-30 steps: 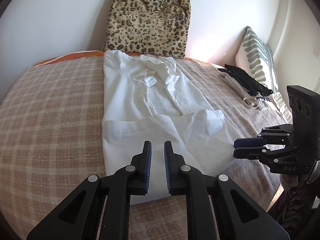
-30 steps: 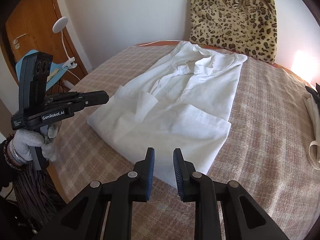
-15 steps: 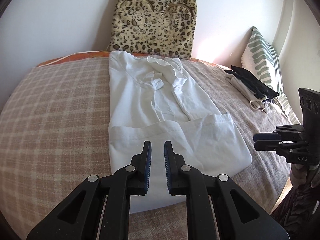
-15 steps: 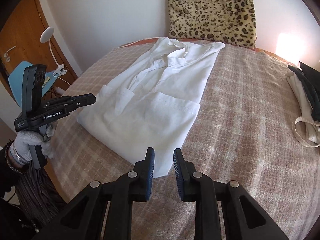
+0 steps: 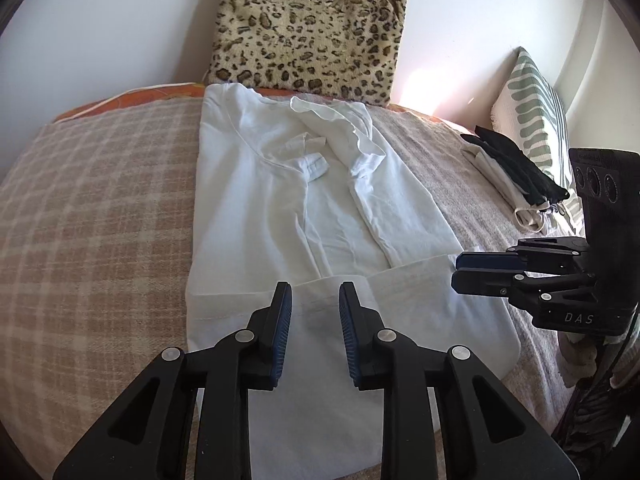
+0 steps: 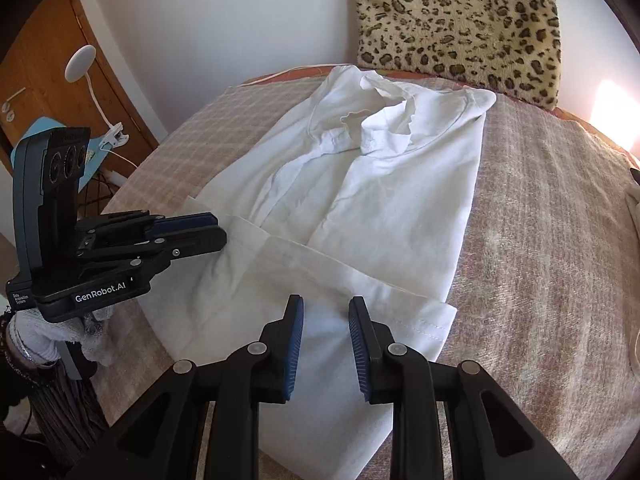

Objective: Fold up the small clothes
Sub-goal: 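Open both tools, release the hem fold, and move to the collar, then close both tools on the collar edge of the T-shirt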

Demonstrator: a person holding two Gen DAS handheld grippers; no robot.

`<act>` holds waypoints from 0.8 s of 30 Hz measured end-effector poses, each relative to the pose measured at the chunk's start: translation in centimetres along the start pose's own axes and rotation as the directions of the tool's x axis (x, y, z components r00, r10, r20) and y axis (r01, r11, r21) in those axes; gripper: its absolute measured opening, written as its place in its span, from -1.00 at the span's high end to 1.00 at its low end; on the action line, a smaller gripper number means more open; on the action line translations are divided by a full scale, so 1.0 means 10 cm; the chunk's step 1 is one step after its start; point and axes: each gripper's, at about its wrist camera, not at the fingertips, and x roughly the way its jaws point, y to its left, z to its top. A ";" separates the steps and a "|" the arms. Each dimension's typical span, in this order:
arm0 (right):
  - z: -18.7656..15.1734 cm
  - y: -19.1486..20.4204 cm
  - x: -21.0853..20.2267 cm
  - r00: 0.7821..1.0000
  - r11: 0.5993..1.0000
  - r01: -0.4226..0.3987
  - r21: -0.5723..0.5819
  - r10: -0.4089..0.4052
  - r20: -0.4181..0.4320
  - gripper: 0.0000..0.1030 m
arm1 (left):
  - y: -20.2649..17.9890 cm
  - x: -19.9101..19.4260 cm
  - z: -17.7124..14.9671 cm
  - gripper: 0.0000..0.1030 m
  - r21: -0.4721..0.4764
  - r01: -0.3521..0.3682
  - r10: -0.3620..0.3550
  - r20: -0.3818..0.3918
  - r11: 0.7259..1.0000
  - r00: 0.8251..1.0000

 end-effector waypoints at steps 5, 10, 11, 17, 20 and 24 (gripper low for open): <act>0.26 -0.29 -0.15 0.998 0.998 0.000 0.070 -0.005 0.065 0.42 | 0.18 -0.01 0.43 0.15 -0.084 0.029 -0.028 0.022 0.996 0.999; 0.51 -0.70 -0.14 0.993 0.983 -0.034 0.183 0.014 0.114 0.36 | 0.15 0.08 1.02 -0.01 -0.036 0.063 -0.061 0.054 0.997 0.997; 0.55 -0.77 -0.12 0.993 0.978 -0.042 0.203 0.018 0.117 0.36 | 0.16 0.16 1.14 -0.02 -0.027 0.088 -0.087 0.047 0.996 0.995; 0.73 -1.22 0.12 0.991 0.942 -0.086 0.326 0.046 0.127 0.35 | 0.22 0.86 1.73 -0.03 -0.026 0.134 -0.134 -0.021 0.991 0.991; 0.75 -1.34 0.26 0.991 0.930 -0.102 0.353 0.063 0.119 0.35 | 0.32 1.22 1.89 -0.03 -0.049 0.119 -0.121 -0.053 0.992 0.991; 0.84 -1.41 0.40 0.990 0.928 -0.115 0.354 0.079 0.115 0.35 | 0.52 1.61 1.91 -0.03 -0.161 0.137 -0.156 -0.116 0.977 0.981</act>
